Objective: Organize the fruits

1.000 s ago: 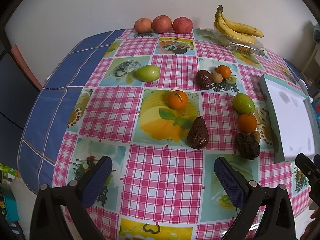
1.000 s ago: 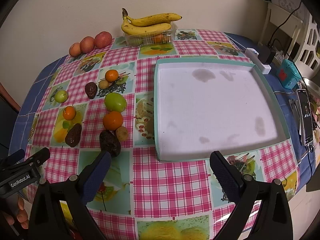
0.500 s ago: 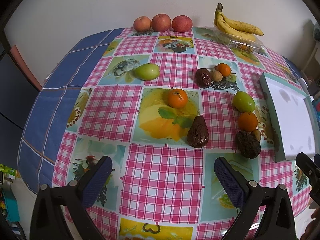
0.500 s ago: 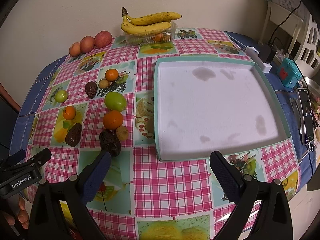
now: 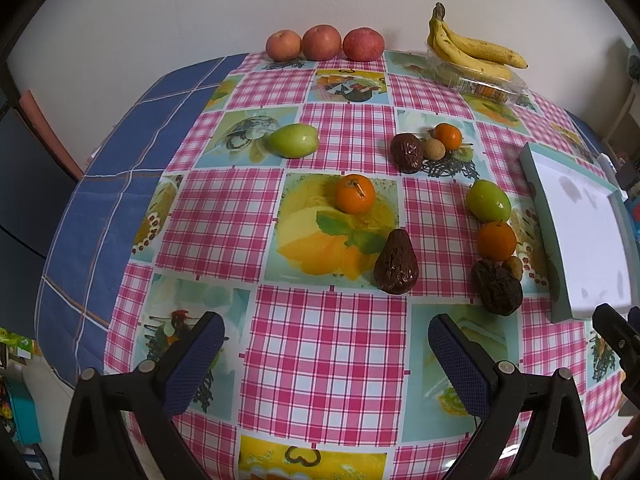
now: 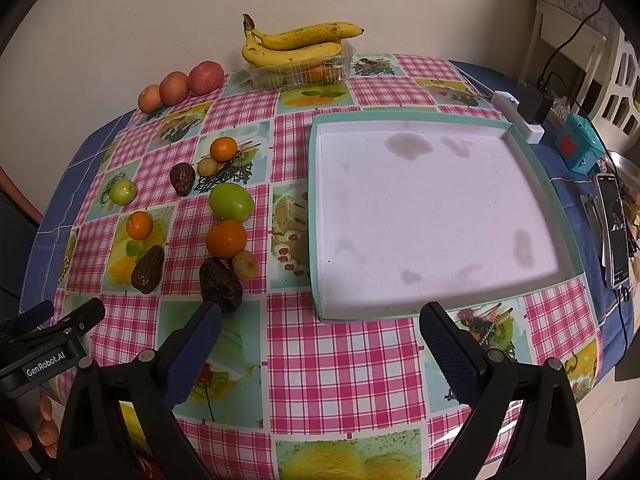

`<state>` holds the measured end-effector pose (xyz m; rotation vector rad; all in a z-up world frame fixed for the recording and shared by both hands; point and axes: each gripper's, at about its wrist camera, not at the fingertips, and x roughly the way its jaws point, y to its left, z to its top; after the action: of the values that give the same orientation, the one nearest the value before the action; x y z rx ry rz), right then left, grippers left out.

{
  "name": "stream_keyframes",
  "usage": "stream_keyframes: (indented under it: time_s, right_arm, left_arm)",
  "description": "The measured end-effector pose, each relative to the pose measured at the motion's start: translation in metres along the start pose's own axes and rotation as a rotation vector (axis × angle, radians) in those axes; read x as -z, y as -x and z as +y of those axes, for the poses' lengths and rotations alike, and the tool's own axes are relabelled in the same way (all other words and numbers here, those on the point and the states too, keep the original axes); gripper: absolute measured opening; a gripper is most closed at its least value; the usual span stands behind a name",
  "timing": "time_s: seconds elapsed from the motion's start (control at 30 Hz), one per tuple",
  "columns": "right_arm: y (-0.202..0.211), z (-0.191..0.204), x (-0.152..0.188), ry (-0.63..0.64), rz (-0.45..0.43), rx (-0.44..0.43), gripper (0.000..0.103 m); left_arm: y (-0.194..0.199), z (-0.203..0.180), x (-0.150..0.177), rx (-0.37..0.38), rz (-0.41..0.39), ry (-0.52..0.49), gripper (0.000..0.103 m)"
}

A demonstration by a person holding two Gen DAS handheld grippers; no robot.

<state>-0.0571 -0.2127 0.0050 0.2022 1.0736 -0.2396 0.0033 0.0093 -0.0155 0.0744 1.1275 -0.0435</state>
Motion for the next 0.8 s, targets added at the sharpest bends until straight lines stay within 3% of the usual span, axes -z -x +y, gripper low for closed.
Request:
stream_keyframes:
  time_s: [0.8]
  right_arm:
    - [-0.0074, 0.0048, -0.0009, 0.018, 0.031, -0.002, 0.099]
  left_arm:
    - [-0.0071, -0.0002, -0.0017, -0.002, 0.031, -0.006, 0.103]
